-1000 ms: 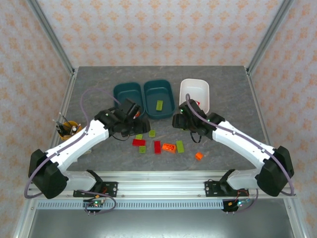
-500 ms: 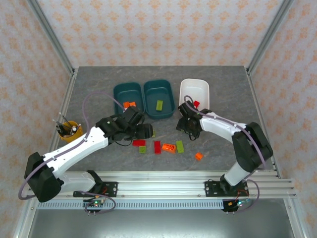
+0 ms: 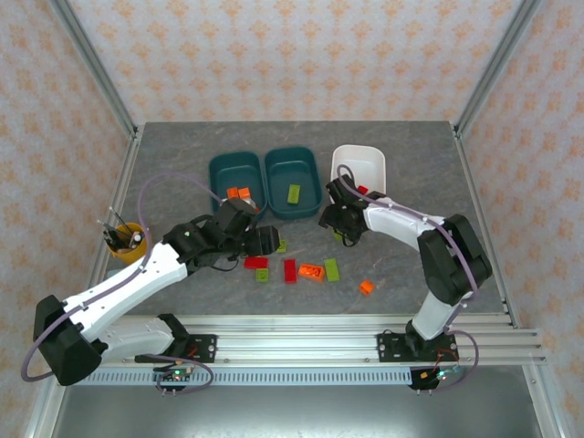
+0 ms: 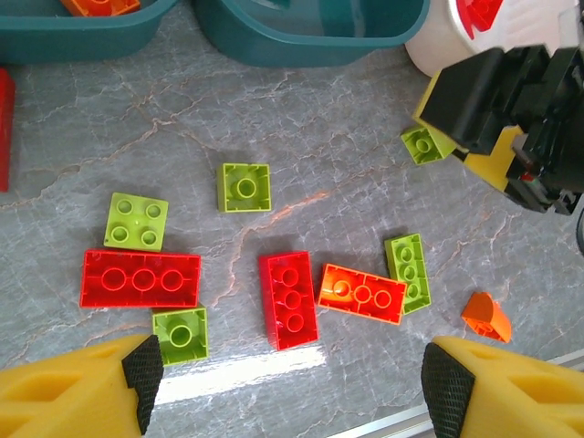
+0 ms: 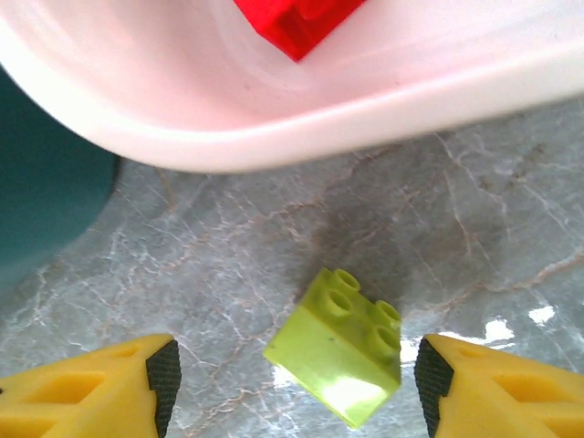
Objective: Sort the legos into containers by color
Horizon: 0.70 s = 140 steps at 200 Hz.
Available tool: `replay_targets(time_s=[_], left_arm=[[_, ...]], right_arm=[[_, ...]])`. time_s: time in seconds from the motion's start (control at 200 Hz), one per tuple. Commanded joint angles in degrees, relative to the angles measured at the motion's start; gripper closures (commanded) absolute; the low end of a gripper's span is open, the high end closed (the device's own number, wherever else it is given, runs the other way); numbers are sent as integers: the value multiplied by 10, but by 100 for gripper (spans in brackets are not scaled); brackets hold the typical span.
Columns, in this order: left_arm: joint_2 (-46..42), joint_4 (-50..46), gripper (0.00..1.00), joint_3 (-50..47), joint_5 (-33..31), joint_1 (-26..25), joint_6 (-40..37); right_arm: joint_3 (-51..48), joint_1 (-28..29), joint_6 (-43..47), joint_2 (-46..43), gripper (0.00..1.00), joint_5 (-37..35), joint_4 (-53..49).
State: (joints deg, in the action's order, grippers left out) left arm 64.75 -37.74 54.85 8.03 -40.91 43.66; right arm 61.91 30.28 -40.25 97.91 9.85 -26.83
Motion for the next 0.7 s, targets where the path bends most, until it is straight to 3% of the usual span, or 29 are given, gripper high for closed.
replay_targets(time_s=[0.0,0.345,0.696], left_arm=[[-5,14,22,-5,-22,-5,8],[6,13,22,9,-24,-5,4],[8,5,22,18,-33,-5,5]], right_arm=[[29,0,12,31,30,-19,-26],[54,0,-1,78,40,-23,-56],[66,5,24,63,68,-34,-77]])
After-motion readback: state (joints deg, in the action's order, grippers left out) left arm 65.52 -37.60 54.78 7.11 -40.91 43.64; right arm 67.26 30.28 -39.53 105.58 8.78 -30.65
